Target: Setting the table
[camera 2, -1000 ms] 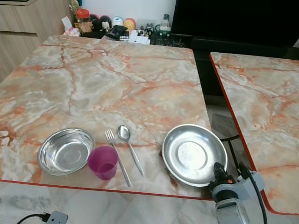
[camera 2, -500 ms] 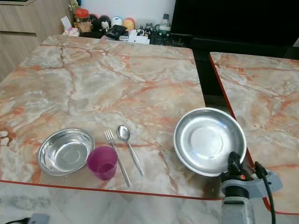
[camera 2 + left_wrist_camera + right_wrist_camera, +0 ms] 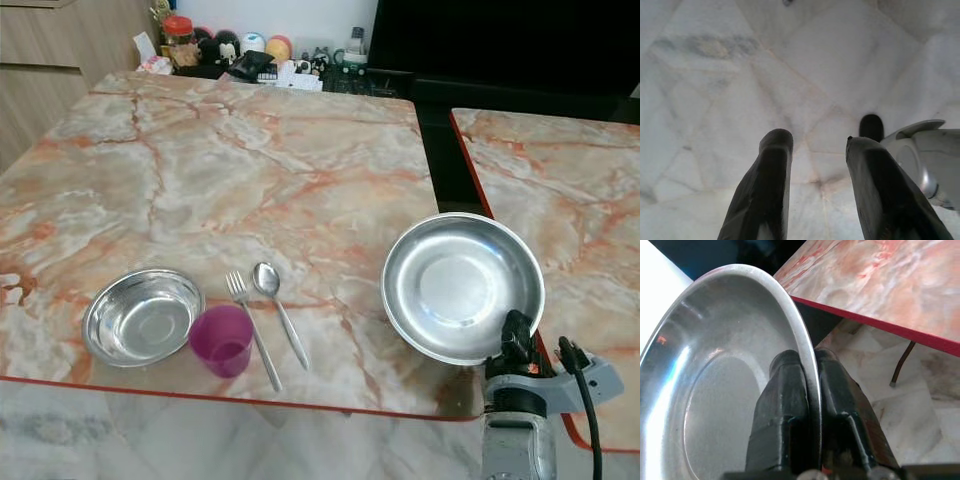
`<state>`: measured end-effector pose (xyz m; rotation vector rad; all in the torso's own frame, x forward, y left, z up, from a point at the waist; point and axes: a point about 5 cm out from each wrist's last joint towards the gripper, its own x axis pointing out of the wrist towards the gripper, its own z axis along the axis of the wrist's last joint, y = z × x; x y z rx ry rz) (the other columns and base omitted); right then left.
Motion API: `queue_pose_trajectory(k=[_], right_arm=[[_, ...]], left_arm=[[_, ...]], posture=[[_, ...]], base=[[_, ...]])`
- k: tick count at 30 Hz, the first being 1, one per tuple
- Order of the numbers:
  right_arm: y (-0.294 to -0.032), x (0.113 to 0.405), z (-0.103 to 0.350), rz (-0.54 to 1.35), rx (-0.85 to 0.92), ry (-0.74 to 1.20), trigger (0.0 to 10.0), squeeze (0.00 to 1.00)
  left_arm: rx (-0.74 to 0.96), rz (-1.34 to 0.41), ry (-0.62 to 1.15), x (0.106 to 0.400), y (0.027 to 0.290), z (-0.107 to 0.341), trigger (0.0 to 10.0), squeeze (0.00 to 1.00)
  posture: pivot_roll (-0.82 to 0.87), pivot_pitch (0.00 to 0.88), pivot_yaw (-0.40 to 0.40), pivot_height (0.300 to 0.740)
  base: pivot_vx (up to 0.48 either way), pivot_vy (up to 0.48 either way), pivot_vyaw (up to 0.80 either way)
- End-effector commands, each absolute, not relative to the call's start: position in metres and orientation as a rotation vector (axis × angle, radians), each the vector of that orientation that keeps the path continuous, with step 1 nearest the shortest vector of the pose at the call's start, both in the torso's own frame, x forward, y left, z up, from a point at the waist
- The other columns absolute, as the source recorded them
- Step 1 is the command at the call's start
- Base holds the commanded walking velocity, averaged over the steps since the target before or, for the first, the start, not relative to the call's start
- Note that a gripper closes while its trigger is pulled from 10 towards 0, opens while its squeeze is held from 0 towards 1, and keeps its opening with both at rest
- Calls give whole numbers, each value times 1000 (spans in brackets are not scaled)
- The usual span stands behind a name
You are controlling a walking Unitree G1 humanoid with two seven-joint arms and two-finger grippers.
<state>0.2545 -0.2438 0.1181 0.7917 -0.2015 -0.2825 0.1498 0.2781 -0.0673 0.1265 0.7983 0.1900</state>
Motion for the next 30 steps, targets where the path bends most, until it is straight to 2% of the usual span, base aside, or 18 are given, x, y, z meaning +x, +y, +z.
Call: queue_pose_trajectory(k=[1,26,30], right_arm=[[-250,252,119,-297,777,-222,10000,0],[-251,251,118,-306,769,-228,10000,0],[-250,250,119,-308,767,-226,10000,0]], left_arm=[[122,188,839,140,278,-72,10000,0],[126,161,833,145,273,-72,10000,0],[130,169,833,145,273,-72,10000,0]], posture=[[92,116,-71,740],[84,115,-73,740],[84,119,-77,740]], base=[[-304,0,0],[-302,0,0],[-65,0,0]])
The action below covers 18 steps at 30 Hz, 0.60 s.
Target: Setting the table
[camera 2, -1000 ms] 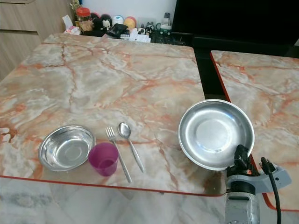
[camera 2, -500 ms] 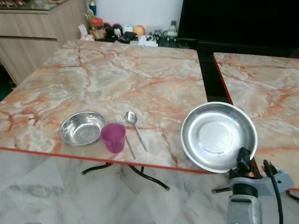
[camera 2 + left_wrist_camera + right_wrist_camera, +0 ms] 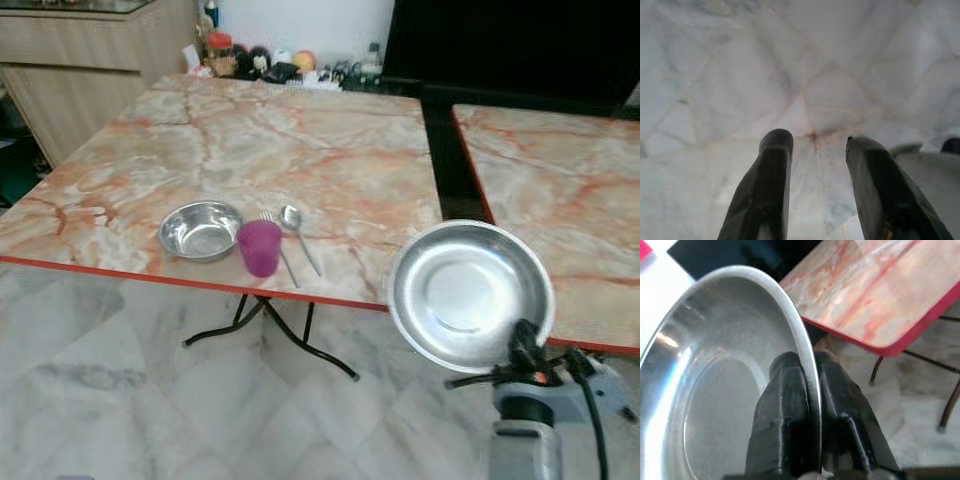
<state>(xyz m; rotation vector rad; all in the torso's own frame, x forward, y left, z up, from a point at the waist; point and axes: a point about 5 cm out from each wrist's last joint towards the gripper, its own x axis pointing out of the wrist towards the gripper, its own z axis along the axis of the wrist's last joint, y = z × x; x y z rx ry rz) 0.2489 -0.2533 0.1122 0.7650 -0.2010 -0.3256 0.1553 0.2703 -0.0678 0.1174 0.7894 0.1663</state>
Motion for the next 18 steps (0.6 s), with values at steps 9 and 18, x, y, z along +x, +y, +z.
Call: queue_pose_trajectory(k=[9,18], right_arm=[[-255,240,110,-389,758,-190,10000,0],[-259,217,86,-522,725,-97,10000,0]], left_arm=[[125,168,839,143,270,-74,10000,0],[124,169,842,140,269,-75,10000,0]], posture=[[79,130,-86,740],[76,139,-90,740]], base=[[0,0,0],[0,0,0]])
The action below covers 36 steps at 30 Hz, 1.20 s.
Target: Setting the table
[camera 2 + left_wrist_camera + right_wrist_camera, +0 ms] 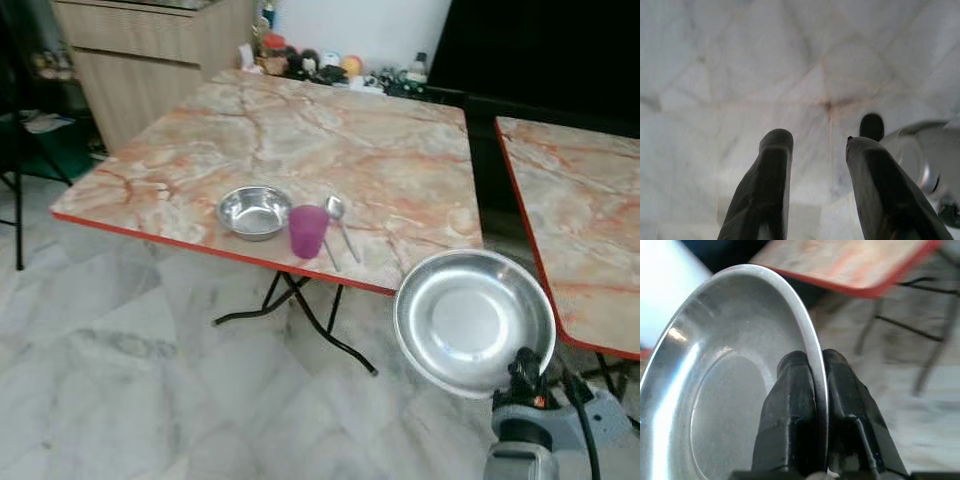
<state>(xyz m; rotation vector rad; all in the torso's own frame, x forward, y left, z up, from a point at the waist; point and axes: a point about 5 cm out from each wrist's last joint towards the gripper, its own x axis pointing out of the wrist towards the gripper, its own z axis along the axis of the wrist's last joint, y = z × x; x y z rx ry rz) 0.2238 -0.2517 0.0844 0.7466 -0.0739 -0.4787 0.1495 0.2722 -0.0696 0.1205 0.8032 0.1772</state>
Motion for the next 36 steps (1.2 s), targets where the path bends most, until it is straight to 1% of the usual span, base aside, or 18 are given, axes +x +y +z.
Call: queue_pose_trajectory(k=[1,4,7,12,14,15,18,20,22,23,24,28,32,33,35,36], right_arm=[[-258,216,85,-526,723,-93,10000,0],[-257,198,77,-573,722,-80,10000,0],[-253,192,81,-520,759,-112,10000,0],[-250,178,68,-574,759,-13,10000,0],[-251,169,52,-657,797,69,10000,0],[-252,167,39,-714,822,130,10000,0],[-254,171,30,-720,828,147,10000,0],[-252,175,22,-683,764,212,10000,0],[-250,185,1,-644,657,319,10000,0],[-250,185,1,-644,657,319,10000,0],[-251,189,-15,-619,558,402,10000,0],[-258,189,-37,-619,437,526,10000,0],[-266,177,-53,-692,473,598,10000,0],[-266,169,-60,-725,485,642,10000,0],[-264,167,-63,-732,506,656,10000,0],[-258,167,-66,-730,573,659,10000,0]], left_arm=[[124,169,842,140,269,-75,10000,0],[127,167,841,140,270,-75,10000,0],[128,167,841,139,270,-75,10000,0],[132,162,845,138,271,-75,10000,0],[134,163,844,138,271,-75,10000,0],[136,160,844,139,271,-75,10000,0],[135,158,843,139,270,-75,10000,0],[136,156,842,140,270,-75,10000,0],[136,150,842,141,268,-75,10000,0],[136,150,842,141,268,-75,10000,0],[132,148,837,144,266,-75,10000,0],[124,145,832,148,262,-75,10000,0],[125,125,840,148,257,-76,10000,0],[126,116,843,148,255,-77,10000,0],[127,113,844,149,254,-77,10000,0],[126,109,845,149,254,-77,10000,0]], posture=[[76,139,-92,740],[82,143,-94,740],[78,147,-93,740],[79,146,-95,740],[77,146,-96,740],[76,146,-93,740],[73,141,-93,740],[73,141,-93,740],[73,136,-94,740],[73,136,-94,740],[76,134,-94,740],[78,132,-81,740],[65,132,-66,740],[66,132,-58,740],[69,133,-53,740],[67,133,-50,740]], base=[[0,0,0],[0,0,0],[0,0,0],[0,0,0],[0,0,0],[0,0,0],[0,0,0],[0,0,0],[0,0,0],[0,0,0],[0,0,0],[0,0,0],[0,0,0],[0,0,0],[0,0,0],[0,0,0]])
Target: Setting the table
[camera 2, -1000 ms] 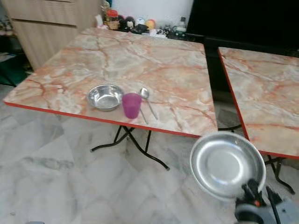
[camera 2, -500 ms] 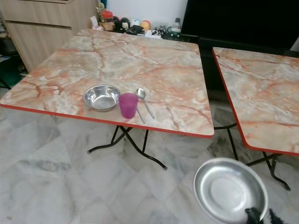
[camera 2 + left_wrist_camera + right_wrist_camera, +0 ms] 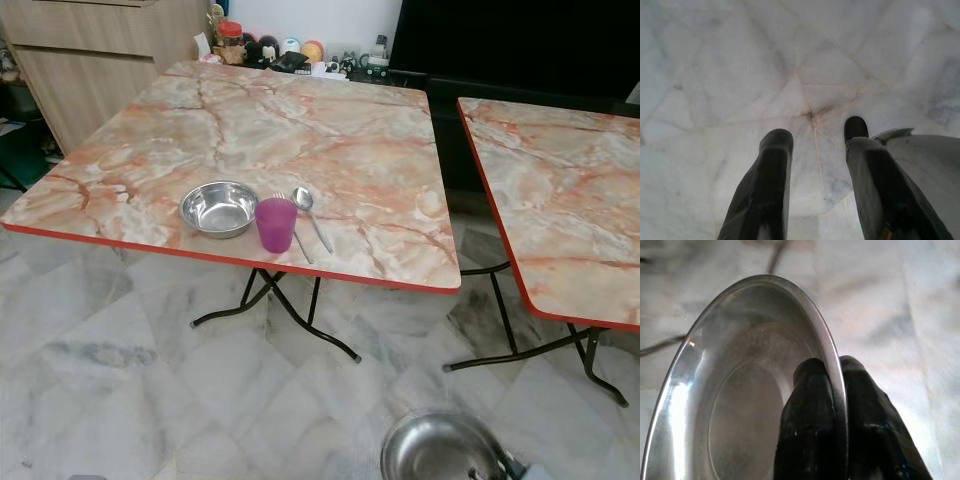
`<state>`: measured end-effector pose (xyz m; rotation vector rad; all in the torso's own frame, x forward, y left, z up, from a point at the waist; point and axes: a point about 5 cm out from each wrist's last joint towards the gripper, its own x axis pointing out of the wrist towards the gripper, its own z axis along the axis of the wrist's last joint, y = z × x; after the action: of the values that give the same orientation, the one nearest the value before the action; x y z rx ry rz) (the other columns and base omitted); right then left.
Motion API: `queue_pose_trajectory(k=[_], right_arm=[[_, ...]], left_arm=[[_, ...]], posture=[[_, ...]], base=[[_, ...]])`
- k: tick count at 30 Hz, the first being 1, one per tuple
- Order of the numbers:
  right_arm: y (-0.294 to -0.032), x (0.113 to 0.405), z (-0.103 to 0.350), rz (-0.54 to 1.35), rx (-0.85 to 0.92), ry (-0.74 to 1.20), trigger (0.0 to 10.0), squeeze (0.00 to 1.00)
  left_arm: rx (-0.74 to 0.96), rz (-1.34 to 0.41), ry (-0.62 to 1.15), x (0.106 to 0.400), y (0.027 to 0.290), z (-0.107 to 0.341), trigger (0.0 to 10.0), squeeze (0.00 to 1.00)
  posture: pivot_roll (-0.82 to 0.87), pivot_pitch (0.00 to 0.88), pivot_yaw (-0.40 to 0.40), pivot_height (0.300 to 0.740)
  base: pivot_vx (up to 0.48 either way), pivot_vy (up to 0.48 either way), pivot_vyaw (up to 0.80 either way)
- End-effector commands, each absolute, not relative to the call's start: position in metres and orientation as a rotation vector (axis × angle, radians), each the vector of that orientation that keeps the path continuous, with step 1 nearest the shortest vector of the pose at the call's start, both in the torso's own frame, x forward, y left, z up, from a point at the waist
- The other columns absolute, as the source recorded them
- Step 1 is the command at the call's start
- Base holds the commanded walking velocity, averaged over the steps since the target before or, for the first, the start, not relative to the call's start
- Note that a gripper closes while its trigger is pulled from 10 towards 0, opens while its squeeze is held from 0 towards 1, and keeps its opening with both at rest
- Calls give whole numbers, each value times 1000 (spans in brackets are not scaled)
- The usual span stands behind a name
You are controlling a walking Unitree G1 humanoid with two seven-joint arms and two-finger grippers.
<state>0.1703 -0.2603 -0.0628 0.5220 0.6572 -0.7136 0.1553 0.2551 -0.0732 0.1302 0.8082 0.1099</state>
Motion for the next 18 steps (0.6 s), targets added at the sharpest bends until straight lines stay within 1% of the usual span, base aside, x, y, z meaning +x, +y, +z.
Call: queue_pose_trajectory(k=[1,2,3,5,8,12,18], right_arm=[[-248,172,-68,-719,608,634,10000,0],[-248,172,-68,-719,608,634,10000,0],[-243,176,-67,-732,677,580,10000,0],[-240,174,-71,-761,715,588,10000,0],[-242,160,-79,-813,734,645,10000,0],[-242,146,-87,-776,751,691,10000,0],[-247,133,-90,-805,750,701,10000,0]], left_arm=[[128,97,844,150,253,-77,10000,0],[128,97,844,150,253,-77,10000,0],[125,103,843,151,253,-77,10000,0],[123,103,844,152,253,-77,10000,0],[123,97,841,154,252,-76,10000,0],[122,101,838,156,252,-76,10000,0],[121,97,846,154,251,-77,10000,0]], posture=[[64,135,-51,740],[64,135,-51,740],[64,135,-45,740],[60,135,-43,740],[73,135,-46,740],[66,140,-45,740],[69,143,-41,740]], base=[[0,0,0],[0,0,0],[0,0,0],[0,0,0],[0,0,0],[0,0,0],[0,0,0]])
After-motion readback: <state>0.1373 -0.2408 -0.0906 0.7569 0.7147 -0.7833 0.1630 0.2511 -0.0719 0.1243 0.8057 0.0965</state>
